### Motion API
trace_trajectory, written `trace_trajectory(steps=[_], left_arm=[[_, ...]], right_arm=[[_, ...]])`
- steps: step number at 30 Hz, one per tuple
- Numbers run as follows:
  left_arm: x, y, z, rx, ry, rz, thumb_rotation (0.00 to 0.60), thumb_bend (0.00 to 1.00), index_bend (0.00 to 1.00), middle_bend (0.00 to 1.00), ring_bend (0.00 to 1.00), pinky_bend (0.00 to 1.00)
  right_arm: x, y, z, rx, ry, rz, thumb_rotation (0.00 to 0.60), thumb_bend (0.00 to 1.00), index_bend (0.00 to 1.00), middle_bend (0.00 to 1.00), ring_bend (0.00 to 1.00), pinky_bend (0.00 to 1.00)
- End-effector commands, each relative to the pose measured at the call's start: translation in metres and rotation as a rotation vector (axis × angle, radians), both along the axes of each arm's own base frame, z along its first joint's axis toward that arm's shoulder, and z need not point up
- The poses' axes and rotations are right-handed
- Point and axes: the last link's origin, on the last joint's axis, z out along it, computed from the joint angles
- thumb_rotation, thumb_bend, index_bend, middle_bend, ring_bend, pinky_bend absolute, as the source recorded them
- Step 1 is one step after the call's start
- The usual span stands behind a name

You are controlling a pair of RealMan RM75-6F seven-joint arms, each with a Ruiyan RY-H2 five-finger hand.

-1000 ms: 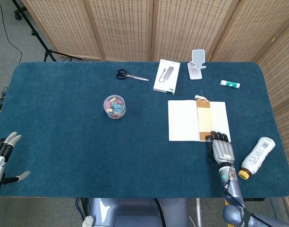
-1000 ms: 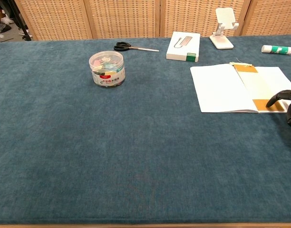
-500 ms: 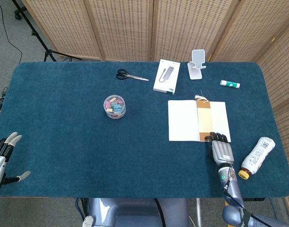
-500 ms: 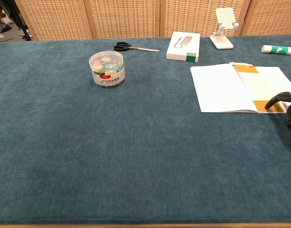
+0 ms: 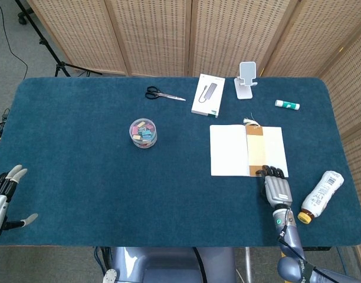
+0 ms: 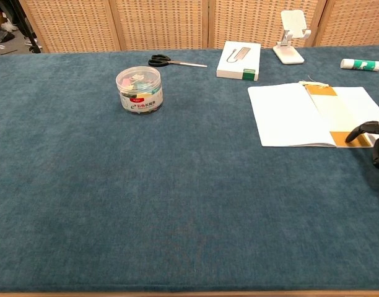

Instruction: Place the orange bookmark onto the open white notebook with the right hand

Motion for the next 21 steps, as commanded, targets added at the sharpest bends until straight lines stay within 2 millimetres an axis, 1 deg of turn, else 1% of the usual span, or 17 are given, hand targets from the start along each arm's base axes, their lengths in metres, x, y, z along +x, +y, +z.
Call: trace_trajectory(steps=[1, 21], left_arm=[[0.0001, 0.0, -0.0002, -0.001, 0.0, 0.0, 0.6, 0.0, 0.0, 0.0, 0.0, 0.0], [0.0, 0.0002, -0.0004, -0.004, 0.0, 0.0, 0.6, 0.0, 0.0, 0.0, 0.0, 0.0]], right_arm=[[0.0008, -0.0001, -0.0005, -0.001, 0.001, 0.005, 0.6, 1.0, 0.23, 0.1, 0.0, 0.0], [0.0054, -0.002, 0.0062, -0.037, -0.011, 0.02, 0.6, 1.0, 0.23, 0.1, 0.0, 0.0]])
